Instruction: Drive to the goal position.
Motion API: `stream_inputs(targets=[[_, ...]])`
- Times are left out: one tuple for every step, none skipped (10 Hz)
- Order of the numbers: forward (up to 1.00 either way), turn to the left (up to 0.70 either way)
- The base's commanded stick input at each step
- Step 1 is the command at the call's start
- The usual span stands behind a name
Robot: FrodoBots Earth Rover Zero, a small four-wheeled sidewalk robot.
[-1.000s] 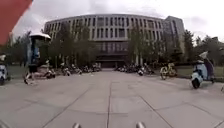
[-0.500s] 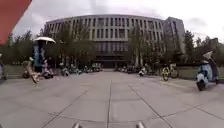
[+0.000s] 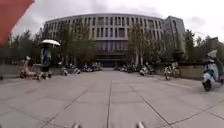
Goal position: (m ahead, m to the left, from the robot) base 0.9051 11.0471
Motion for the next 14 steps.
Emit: stream_inputs(targets=[[0.45, 0.0], [0.45, 0.0], [0.45, 0.0], [0.45, 0.0], [0.45, 0.0], [0.45, 0.0], [0.45, 0.0], [0.45, 0.0], [0.45, 0.0], [0.45, 0.0], [0.45, 0.0], [0.45, 0.0], [0.45, 0.0], [0.45, 0.0]])
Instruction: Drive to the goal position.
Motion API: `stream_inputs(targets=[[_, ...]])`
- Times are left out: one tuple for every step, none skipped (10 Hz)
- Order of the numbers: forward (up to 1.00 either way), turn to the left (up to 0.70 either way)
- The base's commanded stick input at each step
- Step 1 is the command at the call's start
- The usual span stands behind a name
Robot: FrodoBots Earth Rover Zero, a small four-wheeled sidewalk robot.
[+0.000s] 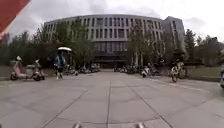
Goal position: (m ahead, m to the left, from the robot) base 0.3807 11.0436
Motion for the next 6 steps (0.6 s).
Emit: stream_inputs(targets=[[0.45, 0.0], [0.45, 0.0], [0.45, 0.0], [0.45, 0.0], [0.45, 0.0], [0.45, 0.0]])
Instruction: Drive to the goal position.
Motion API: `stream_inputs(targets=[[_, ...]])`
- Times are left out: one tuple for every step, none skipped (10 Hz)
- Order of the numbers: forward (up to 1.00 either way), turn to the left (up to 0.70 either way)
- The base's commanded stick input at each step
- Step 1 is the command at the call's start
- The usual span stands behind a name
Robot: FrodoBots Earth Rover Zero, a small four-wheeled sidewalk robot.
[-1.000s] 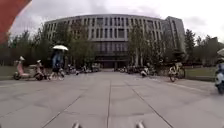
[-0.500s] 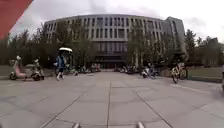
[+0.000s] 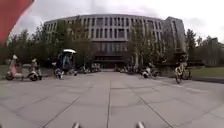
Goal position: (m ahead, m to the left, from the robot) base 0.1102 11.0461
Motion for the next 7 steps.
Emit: stream_inputs(targets=[[0.45, 0.0], [0.45, 0.0], [0.45, 0.0], [0.45, 0.0], [0.45, 0.0], [0.45, 0.0], [0.45, 0.0]])
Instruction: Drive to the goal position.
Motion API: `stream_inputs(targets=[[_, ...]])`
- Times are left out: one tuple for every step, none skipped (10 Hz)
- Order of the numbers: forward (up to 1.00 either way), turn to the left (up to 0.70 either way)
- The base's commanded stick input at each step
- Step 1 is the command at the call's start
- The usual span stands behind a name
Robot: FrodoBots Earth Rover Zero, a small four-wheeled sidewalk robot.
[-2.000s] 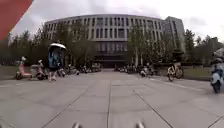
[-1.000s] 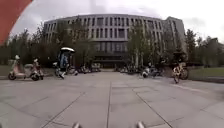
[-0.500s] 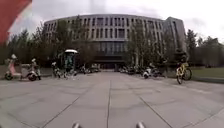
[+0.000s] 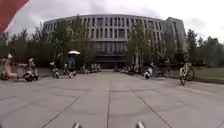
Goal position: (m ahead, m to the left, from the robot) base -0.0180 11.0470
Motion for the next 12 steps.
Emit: stream_inputs(targets=[[0.45, 0.0], [0.45, 0.0], [0.45, 0.0], [0.45, 0.0], [0.45, 0.0], [0.45, 0.0], [0.45, 0.0], [0.45, 0.0], [0.45, 0.0], [0.45, 0.0], [0.45, 0.0], [0.45, 0.0]])
